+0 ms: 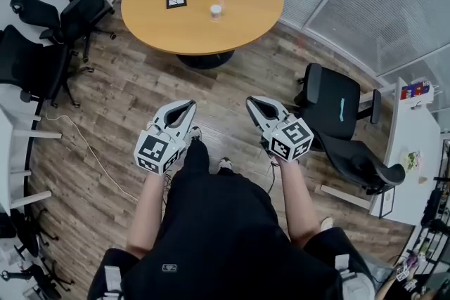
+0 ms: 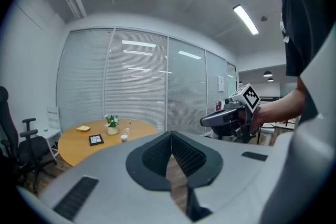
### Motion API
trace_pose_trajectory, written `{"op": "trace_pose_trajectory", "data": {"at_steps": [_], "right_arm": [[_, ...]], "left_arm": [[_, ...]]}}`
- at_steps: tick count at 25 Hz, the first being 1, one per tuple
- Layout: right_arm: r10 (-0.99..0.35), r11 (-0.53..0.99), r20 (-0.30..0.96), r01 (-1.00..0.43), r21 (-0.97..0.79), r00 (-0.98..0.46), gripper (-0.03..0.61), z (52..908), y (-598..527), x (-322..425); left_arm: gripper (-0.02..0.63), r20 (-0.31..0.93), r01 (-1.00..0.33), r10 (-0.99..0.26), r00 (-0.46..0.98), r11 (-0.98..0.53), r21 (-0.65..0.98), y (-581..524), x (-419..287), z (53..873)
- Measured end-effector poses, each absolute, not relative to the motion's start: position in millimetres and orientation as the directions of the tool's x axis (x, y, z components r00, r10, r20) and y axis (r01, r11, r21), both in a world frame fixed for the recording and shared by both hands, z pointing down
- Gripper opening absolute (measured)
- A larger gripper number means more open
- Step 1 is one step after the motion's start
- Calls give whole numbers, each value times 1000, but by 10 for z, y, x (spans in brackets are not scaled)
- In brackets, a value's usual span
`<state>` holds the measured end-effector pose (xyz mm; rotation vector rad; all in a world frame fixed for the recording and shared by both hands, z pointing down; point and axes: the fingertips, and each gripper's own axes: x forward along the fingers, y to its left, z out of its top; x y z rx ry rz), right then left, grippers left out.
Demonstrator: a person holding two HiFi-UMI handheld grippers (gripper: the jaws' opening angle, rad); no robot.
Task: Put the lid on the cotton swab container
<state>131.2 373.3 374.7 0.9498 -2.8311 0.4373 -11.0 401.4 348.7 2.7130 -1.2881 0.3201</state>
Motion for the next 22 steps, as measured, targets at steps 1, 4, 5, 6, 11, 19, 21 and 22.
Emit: {"op": "trace_pose_trajectory", "data": {"at_steps": [1,4,5,6,11,19,21,22], "right_arm": [[-569,762,207,-604,-234,-796,6,3755,3700,1290],[-573,760,206,-608,-230,-793,6,3747,3584,1218],[-576,758,210,-612,-224,-790,6,3744,3538,1191],[-579,757,213,-616,-218,-787,6,3743,3491,1166],[-603,743,126,-612,-270,-788,6,3620,3287,1098],[-635,731,93,-636,-249,-767,6,3524,2939,960],[-645,723,99,-647,-241,-758,6,3517,2854,920],[-650,720,104,-654,-234,-753,6,3522,2809,896]], "left_arm": [[8,243,-775,-749,616,-631,20,3978,-128,3495],[8,248,-772,-744,620,-635,26,3853,-200,3515],[8,249,-770,-742,623,-637,29,3805,-225,3516],[8,250,-768,-740,625,-639,30,3756,-247,3515],[8,252,-751,-722,645,-659,33,3505,-336,3508],[8,248,-720,-690,680,-692,48,3049,-529,3547],[8,245,-710,-681,691,-702,53,2948,-576,3565],[8,244,-706,-676,695,-706,54,2894,-601,3575]]}}
